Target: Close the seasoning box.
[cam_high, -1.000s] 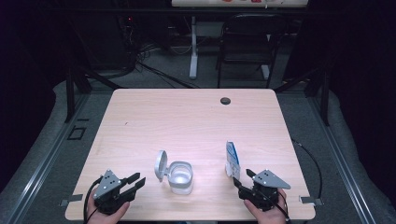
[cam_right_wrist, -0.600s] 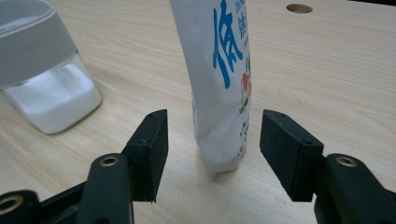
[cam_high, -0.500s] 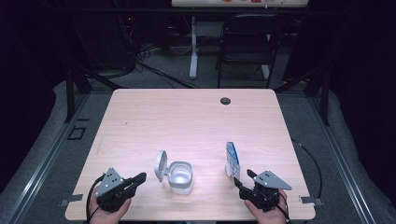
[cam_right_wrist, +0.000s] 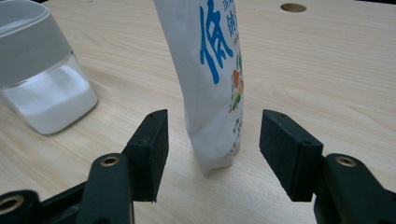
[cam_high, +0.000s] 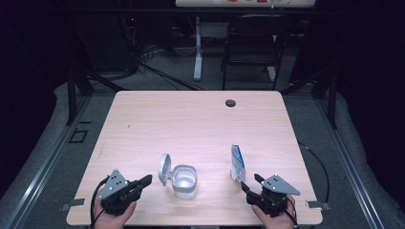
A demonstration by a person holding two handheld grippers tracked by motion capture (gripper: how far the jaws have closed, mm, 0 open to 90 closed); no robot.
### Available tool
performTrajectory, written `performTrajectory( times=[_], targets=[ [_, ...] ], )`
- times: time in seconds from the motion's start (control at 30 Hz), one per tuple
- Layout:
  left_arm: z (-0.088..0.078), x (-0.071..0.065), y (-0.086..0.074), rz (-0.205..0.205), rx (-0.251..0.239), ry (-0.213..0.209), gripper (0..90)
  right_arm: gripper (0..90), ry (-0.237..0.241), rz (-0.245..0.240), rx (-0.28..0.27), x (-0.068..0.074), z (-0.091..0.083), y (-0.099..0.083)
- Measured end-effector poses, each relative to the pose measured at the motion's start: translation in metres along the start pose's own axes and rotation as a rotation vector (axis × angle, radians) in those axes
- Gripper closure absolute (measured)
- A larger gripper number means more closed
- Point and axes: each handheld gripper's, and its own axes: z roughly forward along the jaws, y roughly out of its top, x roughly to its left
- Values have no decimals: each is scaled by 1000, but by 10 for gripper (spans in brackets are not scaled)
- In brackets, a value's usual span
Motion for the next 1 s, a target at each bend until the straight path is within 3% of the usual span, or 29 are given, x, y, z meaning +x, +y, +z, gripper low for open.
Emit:
performTrajectory(
  times=[0.6,1.0],
  targets=[
    [4,-5,4,12,4,-17,900,425,8,2,-4,3,1,-1],
    [16,-18,6,47,16,-38,900,427,10,8,-10,3,0,-1]
  ],
)
